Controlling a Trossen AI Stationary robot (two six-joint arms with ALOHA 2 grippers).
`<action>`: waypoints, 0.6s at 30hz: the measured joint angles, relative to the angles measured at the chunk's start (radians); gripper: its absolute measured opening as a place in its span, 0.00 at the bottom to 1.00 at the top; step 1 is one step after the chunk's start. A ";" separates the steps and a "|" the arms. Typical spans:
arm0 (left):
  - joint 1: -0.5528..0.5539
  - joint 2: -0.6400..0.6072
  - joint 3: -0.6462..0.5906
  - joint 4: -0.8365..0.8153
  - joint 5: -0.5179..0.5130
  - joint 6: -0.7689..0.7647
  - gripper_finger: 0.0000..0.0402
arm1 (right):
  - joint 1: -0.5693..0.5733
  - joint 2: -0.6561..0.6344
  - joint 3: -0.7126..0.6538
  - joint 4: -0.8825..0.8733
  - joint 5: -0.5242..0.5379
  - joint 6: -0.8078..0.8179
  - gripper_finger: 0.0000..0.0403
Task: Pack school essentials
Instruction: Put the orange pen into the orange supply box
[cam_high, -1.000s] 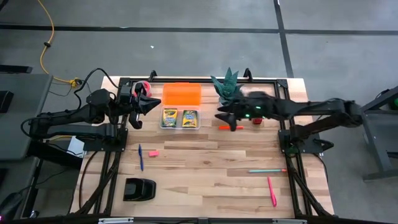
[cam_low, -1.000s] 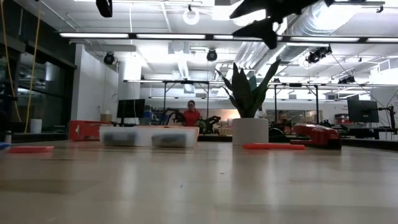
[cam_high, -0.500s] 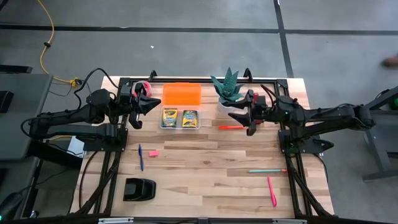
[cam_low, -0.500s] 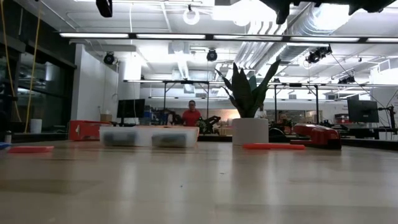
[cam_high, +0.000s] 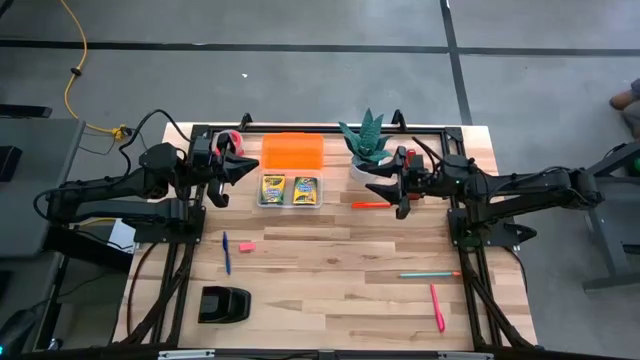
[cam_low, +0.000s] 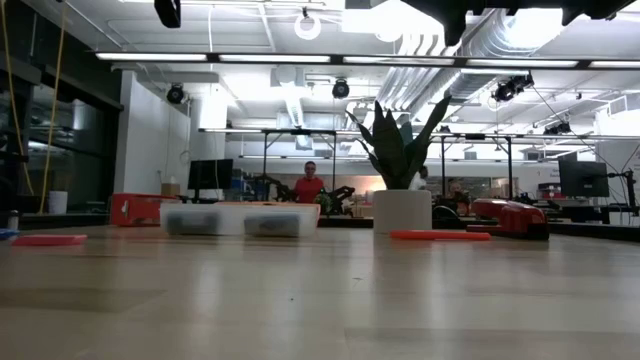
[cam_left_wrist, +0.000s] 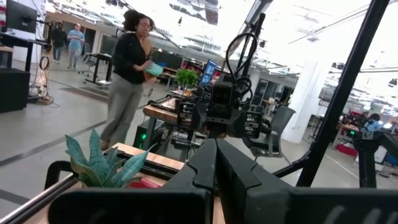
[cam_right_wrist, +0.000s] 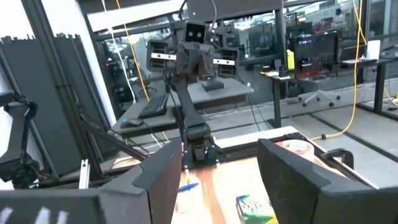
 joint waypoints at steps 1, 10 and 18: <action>0.000 0.000 0.000 0.000 0.000 0.001 0.00 | 0.000 0.000 0.000 -0.002 0.000 0.000 0.50; 0.000 0.000 0.000 0.000 0.008 -0.006 0.00 | 0.000 0.005 0.003 -0.098 0.000 0.000 0.50; 0.000 0.000 0.000 0.000 0.008 -0.006 0.00 | 0.000 0.146 0.004 -0.495 0.008 0.061 0.50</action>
